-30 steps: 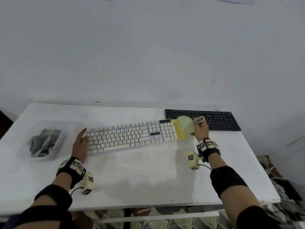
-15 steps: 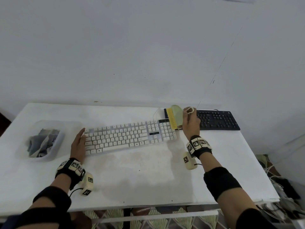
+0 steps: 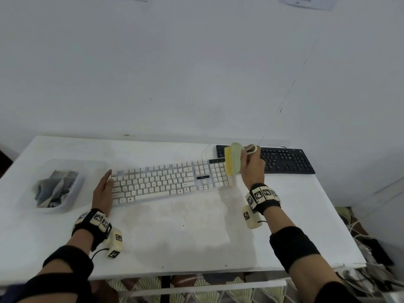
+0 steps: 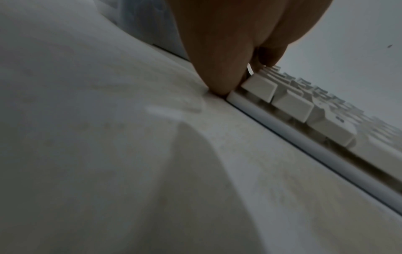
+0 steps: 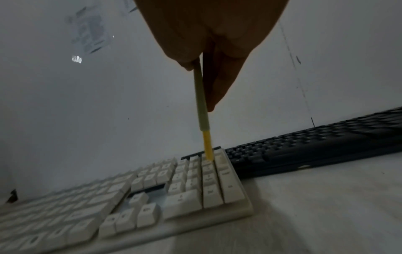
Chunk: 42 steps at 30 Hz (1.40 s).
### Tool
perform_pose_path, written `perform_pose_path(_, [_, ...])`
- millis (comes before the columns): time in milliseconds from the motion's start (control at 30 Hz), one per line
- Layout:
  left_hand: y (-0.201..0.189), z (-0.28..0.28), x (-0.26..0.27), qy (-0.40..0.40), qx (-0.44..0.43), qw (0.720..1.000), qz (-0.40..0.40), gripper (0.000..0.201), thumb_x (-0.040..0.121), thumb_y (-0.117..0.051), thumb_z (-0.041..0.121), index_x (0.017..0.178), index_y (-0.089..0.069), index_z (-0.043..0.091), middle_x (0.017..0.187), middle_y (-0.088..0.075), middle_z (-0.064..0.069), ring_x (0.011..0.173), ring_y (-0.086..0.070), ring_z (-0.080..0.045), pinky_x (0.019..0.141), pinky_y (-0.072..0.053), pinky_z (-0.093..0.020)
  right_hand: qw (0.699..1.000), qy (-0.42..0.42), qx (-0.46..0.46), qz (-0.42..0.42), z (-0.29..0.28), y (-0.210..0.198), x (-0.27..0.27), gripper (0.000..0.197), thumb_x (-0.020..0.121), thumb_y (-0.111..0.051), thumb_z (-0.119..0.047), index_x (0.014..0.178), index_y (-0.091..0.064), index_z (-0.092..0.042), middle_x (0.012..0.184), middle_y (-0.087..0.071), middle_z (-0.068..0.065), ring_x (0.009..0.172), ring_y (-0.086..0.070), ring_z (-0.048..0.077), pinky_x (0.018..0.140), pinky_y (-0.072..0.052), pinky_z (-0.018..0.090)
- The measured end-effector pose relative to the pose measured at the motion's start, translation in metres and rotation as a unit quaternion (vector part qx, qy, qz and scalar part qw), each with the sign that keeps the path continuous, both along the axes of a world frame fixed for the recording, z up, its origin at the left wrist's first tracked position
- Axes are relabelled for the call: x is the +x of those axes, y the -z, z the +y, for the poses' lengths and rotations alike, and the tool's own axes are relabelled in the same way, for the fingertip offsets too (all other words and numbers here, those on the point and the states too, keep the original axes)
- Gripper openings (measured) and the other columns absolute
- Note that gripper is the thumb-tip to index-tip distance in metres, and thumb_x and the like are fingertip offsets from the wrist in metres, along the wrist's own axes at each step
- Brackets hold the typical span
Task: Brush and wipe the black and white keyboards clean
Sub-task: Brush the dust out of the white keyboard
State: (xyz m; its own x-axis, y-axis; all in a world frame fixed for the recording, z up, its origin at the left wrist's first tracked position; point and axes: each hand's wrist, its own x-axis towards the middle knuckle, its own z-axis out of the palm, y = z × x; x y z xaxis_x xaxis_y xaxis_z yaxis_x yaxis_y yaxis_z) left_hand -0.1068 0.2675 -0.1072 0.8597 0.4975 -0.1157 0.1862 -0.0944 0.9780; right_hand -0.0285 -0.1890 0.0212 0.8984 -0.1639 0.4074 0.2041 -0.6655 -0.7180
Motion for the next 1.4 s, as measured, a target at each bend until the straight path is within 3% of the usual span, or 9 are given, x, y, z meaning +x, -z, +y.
perform_pose_path(100, [-0.004,-0.002,-0.001,-0.003,0.005,1.0,0.004,0.041,0.11,-0.044,0.02,0.15,-0.053,0.026,0.154,-0.05,-0.005,0.141,-0.047,-0.023,0.118,-0.034,-0.035,0.999,-0.042,-0.031,0.015,0.007,-0.001,0.006,0.01,0.105,-0.05,-0.033,0.107,-0.044,-0.026,0.072,-0.063,0.004,0.062,-0.062,0.024,0.052,-0.05,0.037])
perform_pose_path(300, [-0.006,-0.003,-0.002,-0.002,0.013,1.0,0.005,0.041,0.11,-0.044,0.019,0.15,-0.053,0.023,0.154,-0.049,-0.005,0.141,-0.046,-0.023,0.117,-0.034,-0.033,0.98,-0.118,-0.151,0.062,-0.003,0.008,-0.008,0.006,0.106,-0.046,-0.022,0.108,-0.043,-0.018,0.059,-0.054,-0.002,0.047,-0.051,0.016,0.046,-0.045,0.034])
perform_pose_path(467, [0.0,0.001,-0.001,0.003,0.008,1.0,0.004,0.04,0.109,-0.046,0.023,0.148,-0.054,0.028,0.153,-0.051,-0.005,0.141,-0.048,-0.025,0.121,-0.035,-0.042,0.988,-0.089,-0.111,0.057,-0.006,-0.001,-0.005,0.01,0.105,-0.048,-0.023,0.109,-0.043,-0.015,0.063,-0.057,0.003,0.05,-0.053,0.018,0.046,-0.041,0.031])
perform_pose_path(600, [-0.002,0.0,-0.001,0.0,0.003,1.0,0.005,0.041,0.109,-0.045,0.022,0.149,-0.054,0.026,0.152,-0.052,-0.006,0.138,-0.05,-0.024,0.118,-0.037,-0.038,0.995,-0.073,-0.068,0.032,0.005,0.0,0.002,0.013,0.107,-0.046,-0.029,0.111,-0.043,-0.018,0.066,-0.057,-0.003,0.051,-0.054,0.013,0.046,-0.043,0.026])
perform_pose_path(833, [-0.001,-0.001,0.0,-0.001,0.004,1.0,0.005,0.041,0.11,-0.044,0.022,0.149,-0.053,0.026,0.152,-0.052,-0.007,0.138,-0.05,-0.026,0.118,-0.038,-0.04,0.981,-0.116,-0.127,0.094,-0.012,0.004,-0.003,0.004,0.104,-0.048,-0.02,0.105,-0.044,-0.018,0.056,-0.055,0.006,0.046,-0.05,0.026,0.047,-0.044,0.041])
perform_pose_path(1033, [-0.001,-0.001,-0.001,-0.004,0.015,1.0,0.009,0.04,0.109,-0.044,0.024,0.148,-0.054,0.029,0.151,-0.053,-0.007,0.138,-0.051,-0.027,0.12,-0.037,-0.044,0.986,-0.107,-0.121,0.043,-0.005,-0.009,0.0,0.007,0.107,-0.045,-0.027,0.108,-0.045,-0.02,0.058,-0.053,0.003,0.046,-0.046,0.018,0.045,-0.038,0.027])
perform_pose_path(1133, [-0.003,-0.003,-0.002,-0.006,0.019,1.0,0.011,0.041,0.109,-0.044,0.023,0.149,-0.054,0.026,0.152,-0.052,-0.007,0.138,-0.05,-0.026,0.119,-0.036,-0.04,0.985,-0.109,-0.127,0.045,0.003,-0.002,-0.001,0.011,0.107,-0.044,-0.03,0.109,-0.045,-0.019,0.057,-0.053,0.002,0.045,-0.046,0.017,0.045,-0.039,0.029])
perform_pose_path(1267, [-0.001,-0.001,0.0,-0.004,0.03,0.999,0.01,0.041,0.109,-0.044,0.023,0.149,-0.054,0.025,0.153,-0.052,-0.008,0.14,-0.049,-0.026,0.12,-0.035,-0.04,0.978,-0.111,-0.153,0.091,0.0,0.007,-0.007,0.006,0.105,-0.045,-0.019,0.108,-0.042,-0.015,0.055,-0.052,0.004,0.044,-0.048,0.024,0.045,-0.041,0.037])
perform_pose_path(1400, [-0.001,-0.002,0.0,-0.004,0.022,1.0,0.015,0.041,0.109,-0.044,0.024,0.149,-0.054,0.028,0.153,-0.052,-0.007,0.139,-0.049,-0.027,0.12,-0.035,-0.041,0.975,-0.108,-0.161,0.109,-0.004,-0.007,-0.003,0.009,0.103,-0.047,-0.018,0.108,-0.042,-0.012,0.056,-0.053,0.001,0.046,-0.049,0.02,0.046,-0.037,0.031])
